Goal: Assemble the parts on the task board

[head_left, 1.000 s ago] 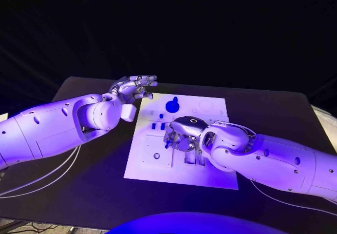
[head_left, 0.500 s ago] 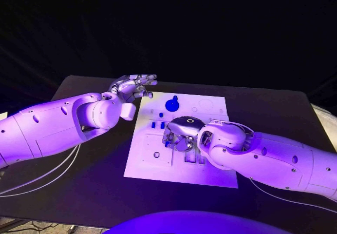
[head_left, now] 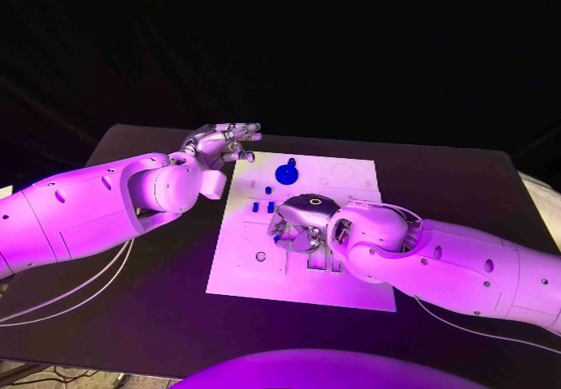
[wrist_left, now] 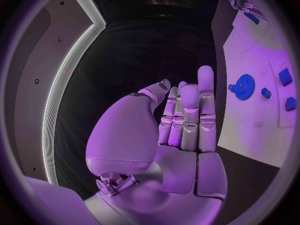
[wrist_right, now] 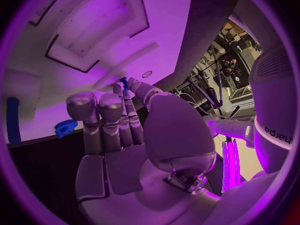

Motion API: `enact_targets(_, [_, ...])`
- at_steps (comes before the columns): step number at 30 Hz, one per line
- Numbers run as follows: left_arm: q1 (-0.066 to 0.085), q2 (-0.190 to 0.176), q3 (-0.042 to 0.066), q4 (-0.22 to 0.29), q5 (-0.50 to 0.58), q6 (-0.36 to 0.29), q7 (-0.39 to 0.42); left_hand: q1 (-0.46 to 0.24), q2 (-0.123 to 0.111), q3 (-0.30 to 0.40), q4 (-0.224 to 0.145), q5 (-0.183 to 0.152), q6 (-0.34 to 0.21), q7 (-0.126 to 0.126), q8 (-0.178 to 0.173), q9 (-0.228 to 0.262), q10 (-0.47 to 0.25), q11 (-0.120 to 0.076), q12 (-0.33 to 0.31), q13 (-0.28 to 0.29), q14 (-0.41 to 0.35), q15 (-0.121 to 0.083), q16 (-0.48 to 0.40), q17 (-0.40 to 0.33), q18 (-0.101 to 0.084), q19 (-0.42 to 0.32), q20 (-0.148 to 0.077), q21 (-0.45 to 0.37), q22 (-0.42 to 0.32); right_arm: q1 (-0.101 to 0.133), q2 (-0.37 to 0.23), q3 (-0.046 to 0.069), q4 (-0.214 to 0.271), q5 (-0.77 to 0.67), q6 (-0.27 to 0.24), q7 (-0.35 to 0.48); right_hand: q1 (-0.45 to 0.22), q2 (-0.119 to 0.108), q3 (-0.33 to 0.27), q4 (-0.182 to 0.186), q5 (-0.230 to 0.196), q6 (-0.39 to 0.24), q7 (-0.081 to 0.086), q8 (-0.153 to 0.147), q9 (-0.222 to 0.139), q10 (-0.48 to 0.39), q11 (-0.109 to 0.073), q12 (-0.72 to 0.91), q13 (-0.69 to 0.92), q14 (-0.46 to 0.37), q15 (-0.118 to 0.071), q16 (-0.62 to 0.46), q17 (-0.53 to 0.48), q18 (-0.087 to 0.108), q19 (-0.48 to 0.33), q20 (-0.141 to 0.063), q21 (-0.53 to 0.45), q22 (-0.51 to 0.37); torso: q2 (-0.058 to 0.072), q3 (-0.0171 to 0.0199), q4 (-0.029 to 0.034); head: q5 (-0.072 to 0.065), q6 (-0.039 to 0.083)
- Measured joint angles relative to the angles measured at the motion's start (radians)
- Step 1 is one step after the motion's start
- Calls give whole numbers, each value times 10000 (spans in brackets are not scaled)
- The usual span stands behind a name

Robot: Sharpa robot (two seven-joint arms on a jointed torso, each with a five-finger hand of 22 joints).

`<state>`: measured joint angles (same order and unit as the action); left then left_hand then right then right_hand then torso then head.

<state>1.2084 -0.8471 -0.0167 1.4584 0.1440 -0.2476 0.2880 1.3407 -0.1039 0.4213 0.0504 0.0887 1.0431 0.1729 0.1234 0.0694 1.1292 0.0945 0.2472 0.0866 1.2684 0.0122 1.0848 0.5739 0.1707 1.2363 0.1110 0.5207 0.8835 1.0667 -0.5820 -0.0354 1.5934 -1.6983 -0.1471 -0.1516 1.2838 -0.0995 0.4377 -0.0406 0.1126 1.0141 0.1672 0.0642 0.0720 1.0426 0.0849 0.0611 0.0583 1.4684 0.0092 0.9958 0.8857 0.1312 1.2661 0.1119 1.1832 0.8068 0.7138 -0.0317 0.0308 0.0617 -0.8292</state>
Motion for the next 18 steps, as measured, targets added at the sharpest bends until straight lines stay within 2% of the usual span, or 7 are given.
enact_targets(2, [0, 0, 0, -1, -1, 8, -9, 0, 0, 0, 0, 0, 0, 0, 0, 0, 0, 0, 0, 0, -24, -21, -7, -3, 0, 0, 0, 0, 0, -14, -24, -13, 1, 1, -118, -1, 24, -23, -73, -47, 37, -182, 31, 0, -33, -354, 194, 13, 9, -36, 36, -54, -92, -1, 1, -2, -39, -123, 0, 0, 1, -5, 0])
enact_targets(6, [0, -1, -2, -3, -3, 30, -25, 0, 0, -28, -28, 0, 0, 0, 0, 0, 0, 0, 0, 0, -30, -27, -7, -32, -1, 0, 0, 0, -9, -54, -182, -34, 60, 1, -400, -3, 24, -23, -136, -55, 37, -243, 24, 0, -35, -548, 354, 68, 47, -36, 36, -55, -149, 0, -35, 33, -73, -190, -1, 7, 2, -16, 0])
enact_targets(11, [-4, -2, -11, -14, -6, 72, -46, 0, 0, -28, -28, 0, -36, 36, 0, -10, -52, 52, 47, 0, -66, 7, -75, -97, -1, 0, 0, -36, -30, -99, -690, -23, 466, 5, -806, -7, 24, -23, -213, -76, 102, -259, 8, 0, -34, -478, 283, 201, 73, -36, 35, -93, -187, 0, -35, 32, -73, -202, -7, 12, -4, -42, 17])
enact_targets(15, [-5, -10, -16, -19, -7, 102, -61, 0, 0, -28, -28, 0, -36, 36, 0, -10, -52, 52, 47, 0, -66, 7, -76, -119, -1, 0, 0, -36, -30, -59, -1252, 109, 958, 21, -1078, -2, 25, -22, -279, -89, 218, -129, -61, 15, 4, -309, 201, 397, 82, -36, 35, -131, -224, -1, -35, 32, -73, -201, -17, 12, -12, -72, 36])
enact_targets(18, [-7, -16, -21, -23, -7, 119, -70, 0, 0, -28, -28, 0, -36, 36, 0, -10, -52, 52, 47, 0, -66, 7, -76, -119, -1, 0, 0, -36, -30, 110, -1789, 189, 1290, 46, -1182, -7, 121, 14, -279, -89, 231, -32, -62, 51, 11, -193, 181, 471, 82, -36, 35, -131, -230, 0, -36, 31, -73, -186, -22, 9, -16, -109, 69])
